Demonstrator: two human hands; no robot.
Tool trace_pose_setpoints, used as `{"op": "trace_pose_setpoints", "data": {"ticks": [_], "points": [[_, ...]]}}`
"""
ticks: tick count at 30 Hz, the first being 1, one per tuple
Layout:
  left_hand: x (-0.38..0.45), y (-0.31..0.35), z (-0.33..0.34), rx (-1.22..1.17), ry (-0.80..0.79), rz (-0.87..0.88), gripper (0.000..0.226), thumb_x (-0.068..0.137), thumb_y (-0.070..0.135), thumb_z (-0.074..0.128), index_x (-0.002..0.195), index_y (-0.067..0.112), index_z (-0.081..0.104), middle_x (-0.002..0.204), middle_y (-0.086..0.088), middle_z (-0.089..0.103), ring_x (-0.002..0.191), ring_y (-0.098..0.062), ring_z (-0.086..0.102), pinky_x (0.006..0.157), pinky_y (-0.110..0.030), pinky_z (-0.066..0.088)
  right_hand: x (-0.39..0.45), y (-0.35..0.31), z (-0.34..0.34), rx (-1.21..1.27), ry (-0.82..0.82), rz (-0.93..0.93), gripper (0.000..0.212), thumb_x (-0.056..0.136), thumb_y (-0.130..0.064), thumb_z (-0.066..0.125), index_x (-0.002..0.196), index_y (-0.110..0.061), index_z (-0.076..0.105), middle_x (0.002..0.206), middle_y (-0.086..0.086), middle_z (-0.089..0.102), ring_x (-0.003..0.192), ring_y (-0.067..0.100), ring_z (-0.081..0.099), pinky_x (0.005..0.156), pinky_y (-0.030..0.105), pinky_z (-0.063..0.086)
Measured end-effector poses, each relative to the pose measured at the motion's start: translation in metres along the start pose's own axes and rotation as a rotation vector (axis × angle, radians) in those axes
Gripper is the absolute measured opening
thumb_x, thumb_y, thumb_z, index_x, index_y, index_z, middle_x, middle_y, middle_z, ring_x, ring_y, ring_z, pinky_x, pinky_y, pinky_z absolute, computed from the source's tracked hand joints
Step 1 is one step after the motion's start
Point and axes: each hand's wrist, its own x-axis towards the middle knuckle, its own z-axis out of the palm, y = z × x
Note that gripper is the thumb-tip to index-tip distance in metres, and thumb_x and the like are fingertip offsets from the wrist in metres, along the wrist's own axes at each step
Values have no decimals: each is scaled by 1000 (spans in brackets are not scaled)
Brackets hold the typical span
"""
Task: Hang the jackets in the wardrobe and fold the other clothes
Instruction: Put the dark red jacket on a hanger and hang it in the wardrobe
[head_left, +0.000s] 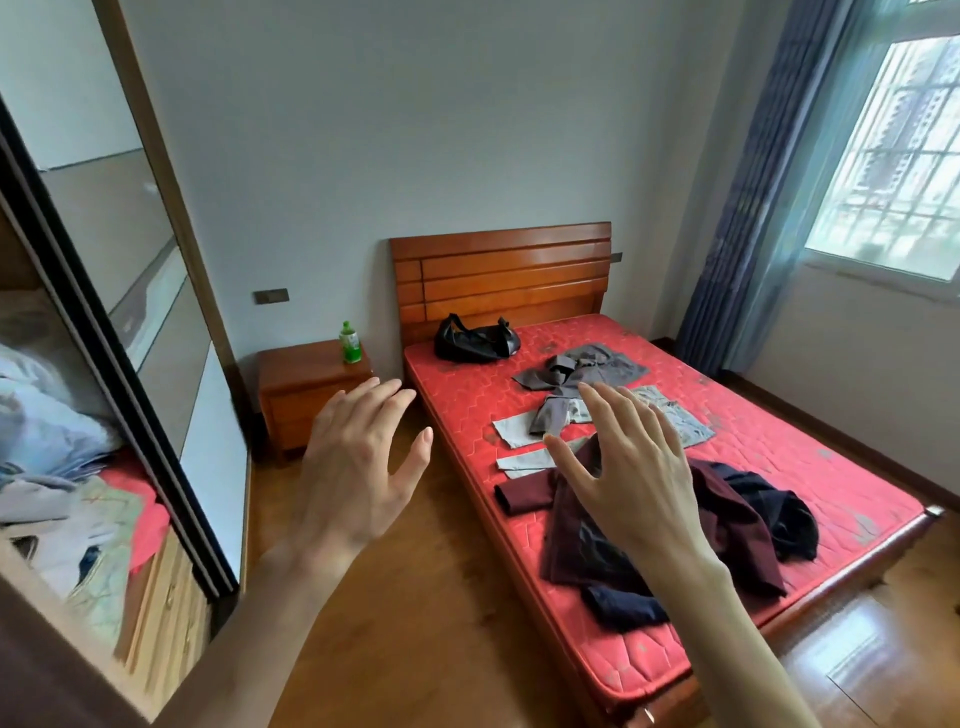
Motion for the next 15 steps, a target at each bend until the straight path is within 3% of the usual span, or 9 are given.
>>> {"op": "trace_pose_setpoints", "data": {"ticks": [6,15], "points": [[59,-49,52,-17,-23,18,60,102,55,40,138,14,64,146,-7,61,141,-25,51,117,-54,41,59,1,57,-7,10,43,72,100,-69,41,153,-21,47,154,-3,51,147,18,42,122,46,34],[160,-135,118,-79,-25,68,60,104,55,37,144,15,57,147,-4,59,142,-22,49,118,-51,39,164,-5,140,-39,34,139,74,99,-70,36,153,-20,46,154,-2,52,149,19,39,124,43,31]]}}
